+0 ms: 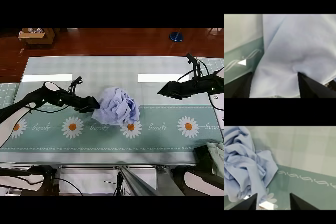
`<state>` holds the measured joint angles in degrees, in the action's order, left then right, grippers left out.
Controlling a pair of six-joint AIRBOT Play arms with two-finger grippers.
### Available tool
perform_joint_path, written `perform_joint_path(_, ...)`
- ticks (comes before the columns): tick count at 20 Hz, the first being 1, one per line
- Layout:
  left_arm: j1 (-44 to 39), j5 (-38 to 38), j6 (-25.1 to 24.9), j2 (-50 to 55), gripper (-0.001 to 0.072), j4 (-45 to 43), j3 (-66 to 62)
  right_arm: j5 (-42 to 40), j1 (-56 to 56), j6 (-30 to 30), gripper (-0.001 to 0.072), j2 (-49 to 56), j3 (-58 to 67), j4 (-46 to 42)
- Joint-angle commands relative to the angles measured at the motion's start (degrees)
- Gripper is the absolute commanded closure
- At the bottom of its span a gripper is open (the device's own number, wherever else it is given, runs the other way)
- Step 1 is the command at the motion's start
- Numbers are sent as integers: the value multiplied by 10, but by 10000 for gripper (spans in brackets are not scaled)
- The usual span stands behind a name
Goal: Fold the shirts.
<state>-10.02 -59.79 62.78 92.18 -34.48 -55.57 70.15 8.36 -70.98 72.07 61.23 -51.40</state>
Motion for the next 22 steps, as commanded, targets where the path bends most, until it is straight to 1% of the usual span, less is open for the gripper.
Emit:
perform_joint_path(1, -19, -18, 20, 29, 176, -4, -28, 3, 0, -3, 227, 0, 0, 1)
perform_joint_path(2, -26, -29, 20, 37, 323, -4, -36, 6, 0, -3, 227, 0, 0, 2)
perform_joint_path(3, -31, -32, 20, 42, 386, -4, -41, 10, 0, -3, 227, 0, 0, 3)
perform_joint_path(5, -36, -38, 20, 46, 409, -4, -48, 21, 0, -3, 227, 0, 0, 3)
perform_joint_path(6, -34, -46, 19, 45, 594, -4, -48, 26, 0, -3, 227, 0, 0, -3)
perform_joint_path(7, -31, -60, 9, 45, 683, -4, -48, 30, 0, -1, 227, 0, 0, -9)
perform_joint_path(9, -23, -87, 7, 45, 682, -4, -48, 26, 0, 1, 225, 1, -11, -16)
perform_joint_path(10, -19, -97, 7, 45, 682, -4, -48, 26, 0, 1, 155, 5, -24, -6)
perform_joint_path(11, -15, -104, 7, 45, 683, -4, -48, 26, 0, 6, 132, 13, -41, 12)
perform_joint_path(16, -11, -119, 7, 43, 682, -4, -49, 2, 0, 86, 133, 56, -137, 180)
perform_joint_path(17, -11, -119, 7, 43, 682, -4, -49, -2, 0, 97, 133, 61, -147, 194)
perform_joint_path(19, -11, -119, 7, 43, 683, -4, -49, -14, -17, 108, 133, 70, -154, 190)
perform_joint_path(22, -11, -119, 7, 43, 683, -4, -49, -63, -77, 113, 133, 84, -154, 189)
